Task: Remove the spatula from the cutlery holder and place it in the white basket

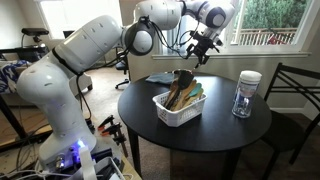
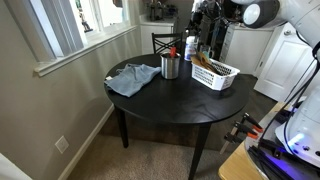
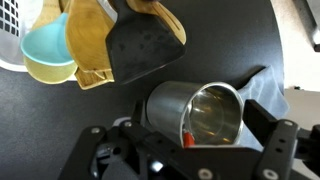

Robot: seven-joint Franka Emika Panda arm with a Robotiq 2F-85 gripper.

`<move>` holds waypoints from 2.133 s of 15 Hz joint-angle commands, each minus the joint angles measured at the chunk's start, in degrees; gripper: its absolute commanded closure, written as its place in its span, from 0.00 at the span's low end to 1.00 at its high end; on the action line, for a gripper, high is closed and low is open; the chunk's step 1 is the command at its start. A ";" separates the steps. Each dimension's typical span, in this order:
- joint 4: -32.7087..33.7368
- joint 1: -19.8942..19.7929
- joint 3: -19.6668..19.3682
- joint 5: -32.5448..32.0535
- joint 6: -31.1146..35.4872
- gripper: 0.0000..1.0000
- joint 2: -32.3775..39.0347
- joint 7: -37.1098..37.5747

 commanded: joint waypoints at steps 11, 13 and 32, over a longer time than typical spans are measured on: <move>9.20 -1.70 4.37 -1.63 -4.79 0.00 3.19 1.31; 9.20 -1.70 4.37 -1.63 -4.79 0.00 3.19 1.31; 8.48 1.29 4.42 -1.12 14.79 0.00 8.21 -0.97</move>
